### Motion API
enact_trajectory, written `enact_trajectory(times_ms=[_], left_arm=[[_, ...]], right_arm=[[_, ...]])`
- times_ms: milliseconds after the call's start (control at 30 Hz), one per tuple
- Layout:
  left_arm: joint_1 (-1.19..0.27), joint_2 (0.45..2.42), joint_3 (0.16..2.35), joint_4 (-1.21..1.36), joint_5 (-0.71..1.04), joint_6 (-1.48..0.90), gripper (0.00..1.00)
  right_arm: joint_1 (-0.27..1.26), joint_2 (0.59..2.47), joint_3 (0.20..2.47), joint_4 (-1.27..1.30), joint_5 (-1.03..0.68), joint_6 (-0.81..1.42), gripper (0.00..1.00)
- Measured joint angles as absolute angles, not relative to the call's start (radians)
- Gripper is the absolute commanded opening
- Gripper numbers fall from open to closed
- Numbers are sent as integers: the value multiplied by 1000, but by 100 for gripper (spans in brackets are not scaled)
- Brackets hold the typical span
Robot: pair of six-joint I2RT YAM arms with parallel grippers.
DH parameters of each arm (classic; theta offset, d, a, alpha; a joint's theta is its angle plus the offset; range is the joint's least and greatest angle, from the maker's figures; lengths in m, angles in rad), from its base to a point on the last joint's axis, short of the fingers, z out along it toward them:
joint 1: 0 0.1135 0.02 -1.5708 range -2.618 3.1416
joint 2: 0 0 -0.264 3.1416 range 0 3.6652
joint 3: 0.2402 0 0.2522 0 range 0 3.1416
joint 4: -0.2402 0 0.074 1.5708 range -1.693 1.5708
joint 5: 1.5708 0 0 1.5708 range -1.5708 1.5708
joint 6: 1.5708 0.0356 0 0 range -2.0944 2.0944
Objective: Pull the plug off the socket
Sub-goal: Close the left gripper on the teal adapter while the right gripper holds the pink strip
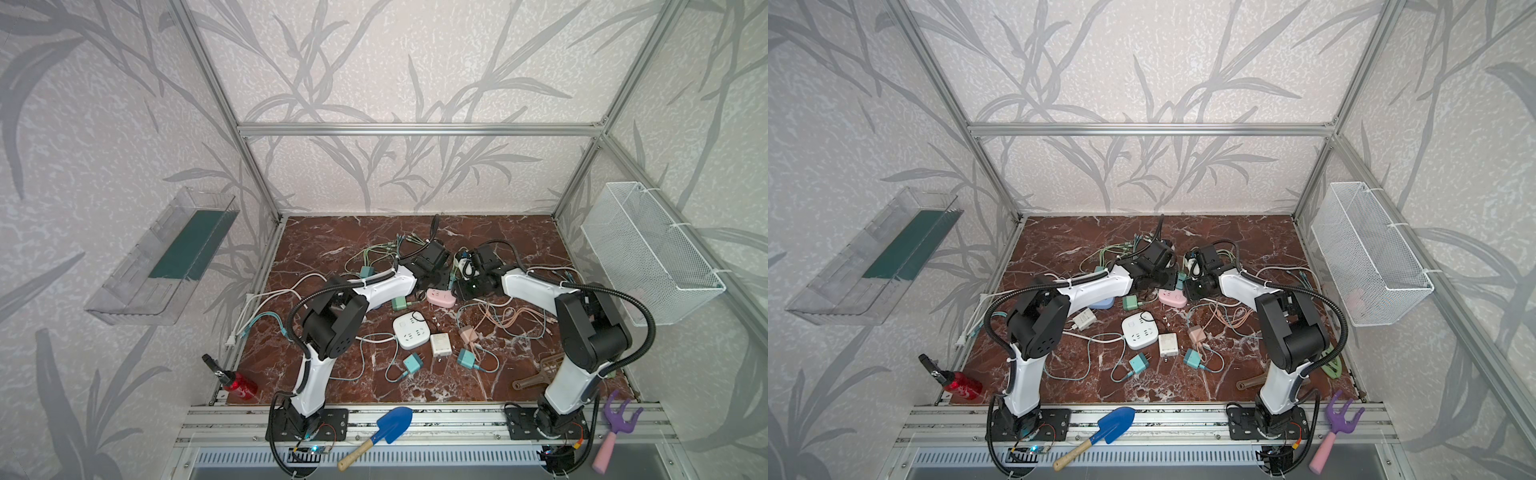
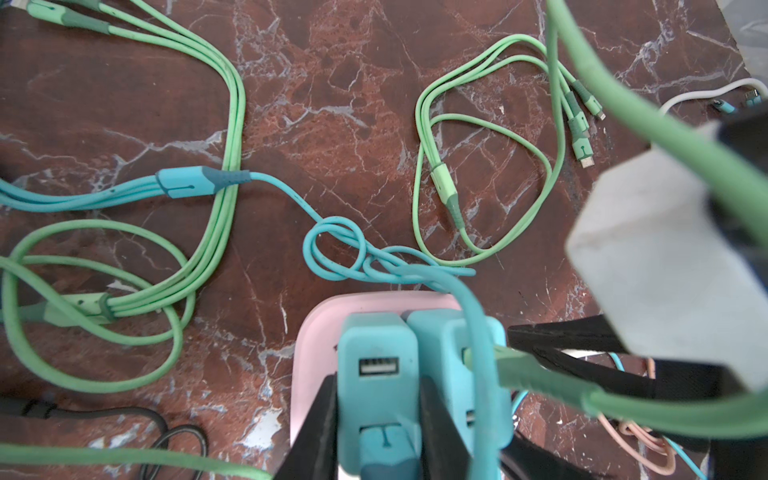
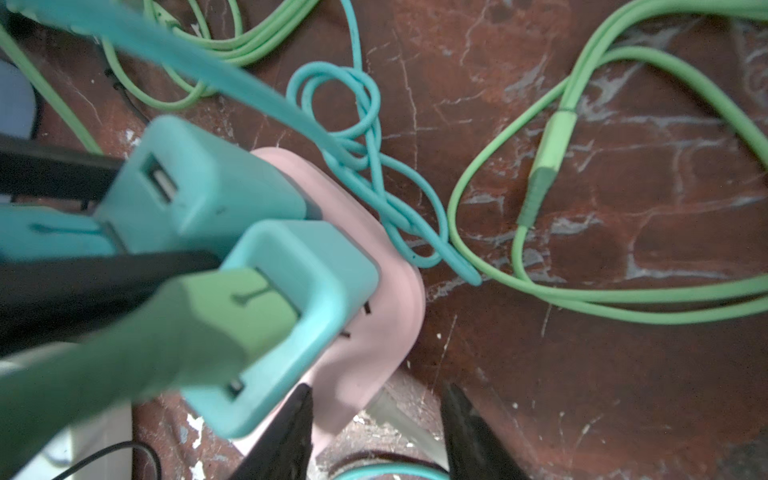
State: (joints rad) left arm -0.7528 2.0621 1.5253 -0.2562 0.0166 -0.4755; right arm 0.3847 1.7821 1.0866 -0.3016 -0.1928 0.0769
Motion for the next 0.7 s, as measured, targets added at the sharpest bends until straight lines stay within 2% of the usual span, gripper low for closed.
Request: enact_trajectory(times_ms=[700], left_arm=[[-801, 2061, 1549, -305, -58, -476, 10]], right_arm=[[384, 1820, 1165, -430, -182, 2, 51]])
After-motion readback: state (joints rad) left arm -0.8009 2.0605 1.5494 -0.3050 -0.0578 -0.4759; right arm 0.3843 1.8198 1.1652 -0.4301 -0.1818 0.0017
